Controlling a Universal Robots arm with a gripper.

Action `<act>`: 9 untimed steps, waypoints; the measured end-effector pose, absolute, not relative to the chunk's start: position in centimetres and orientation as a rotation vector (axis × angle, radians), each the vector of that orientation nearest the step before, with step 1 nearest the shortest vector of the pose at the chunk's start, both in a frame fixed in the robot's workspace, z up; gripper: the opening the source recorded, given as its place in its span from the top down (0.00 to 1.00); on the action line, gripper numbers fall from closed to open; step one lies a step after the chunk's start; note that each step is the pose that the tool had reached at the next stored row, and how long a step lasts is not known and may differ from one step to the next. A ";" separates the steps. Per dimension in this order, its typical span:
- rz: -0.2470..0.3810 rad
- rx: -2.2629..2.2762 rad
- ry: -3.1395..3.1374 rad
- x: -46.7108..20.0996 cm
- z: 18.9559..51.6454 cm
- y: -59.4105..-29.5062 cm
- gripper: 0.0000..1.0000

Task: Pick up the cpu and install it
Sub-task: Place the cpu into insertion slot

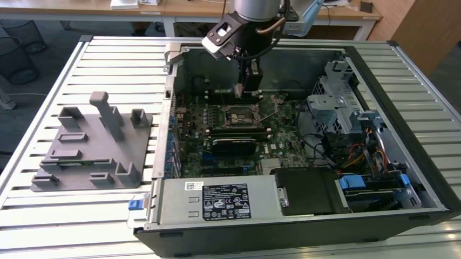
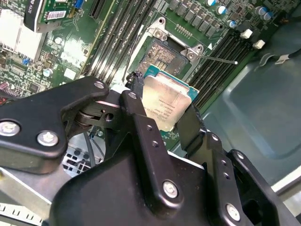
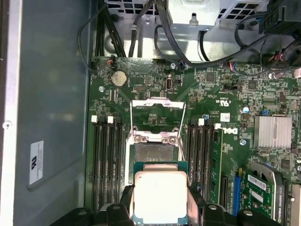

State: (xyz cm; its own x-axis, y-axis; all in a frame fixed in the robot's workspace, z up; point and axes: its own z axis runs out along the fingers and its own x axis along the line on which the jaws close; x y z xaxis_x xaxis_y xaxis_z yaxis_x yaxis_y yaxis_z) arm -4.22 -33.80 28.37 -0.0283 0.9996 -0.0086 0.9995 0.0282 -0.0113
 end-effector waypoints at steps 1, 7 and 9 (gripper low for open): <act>0.022 -2.189 -2.251 -4.2 28.2 -33.9 0.47; 0.022 -2.184 -2.256 -4.2 27.3 -34.0 0.47; 0.021 -2.182 -2.257 -4.2 26.9 -34.0 0.47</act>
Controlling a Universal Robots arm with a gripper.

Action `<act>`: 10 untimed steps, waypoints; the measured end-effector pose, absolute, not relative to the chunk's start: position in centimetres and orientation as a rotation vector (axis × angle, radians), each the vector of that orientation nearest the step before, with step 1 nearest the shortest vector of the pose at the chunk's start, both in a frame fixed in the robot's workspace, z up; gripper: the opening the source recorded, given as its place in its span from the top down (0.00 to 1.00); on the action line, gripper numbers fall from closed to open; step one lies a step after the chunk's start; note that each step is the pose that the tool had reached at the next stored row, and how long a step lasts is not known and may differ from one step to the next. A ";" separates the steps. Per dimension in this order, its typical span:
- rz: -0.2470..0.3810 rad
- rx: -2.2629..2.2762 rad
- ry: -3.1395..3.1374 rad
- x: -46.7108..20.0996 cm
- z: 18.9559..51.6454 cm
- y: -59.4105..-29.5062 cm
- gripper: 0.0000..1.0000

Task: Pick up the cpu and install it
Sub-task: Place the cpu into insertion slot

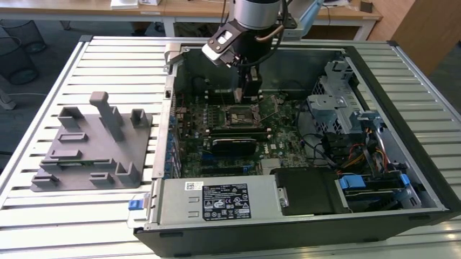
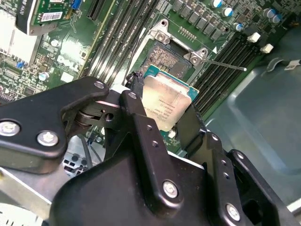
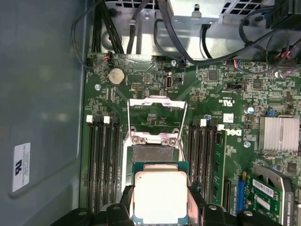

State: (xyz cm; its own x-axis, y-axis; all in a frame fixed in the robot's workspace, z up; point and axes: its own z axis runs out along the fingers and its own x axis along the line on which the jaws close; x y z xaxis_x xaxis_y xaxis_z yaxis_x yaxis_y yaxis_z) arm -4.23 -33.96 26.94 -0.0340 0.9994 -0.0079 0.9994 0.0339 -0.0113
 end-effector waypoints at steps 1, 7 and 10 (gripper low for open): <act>0.021 -2.182 -2.257 -4.2 26.4 -34.0 0.47; 0.021 -2.185 -2.254 -4.2 25.5 -34.0 0.47; 0.021 -2.186 -2.253 -4.3 25.2 -34.0 0.47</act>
State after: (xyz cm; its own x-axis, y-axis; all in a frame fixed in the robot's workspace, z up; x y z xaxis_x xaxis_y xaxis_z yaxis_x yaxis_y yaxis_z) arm -4.27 -33.96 25.21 -0.0305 0.9995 -0.0078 0.9995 0.0304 -0.0113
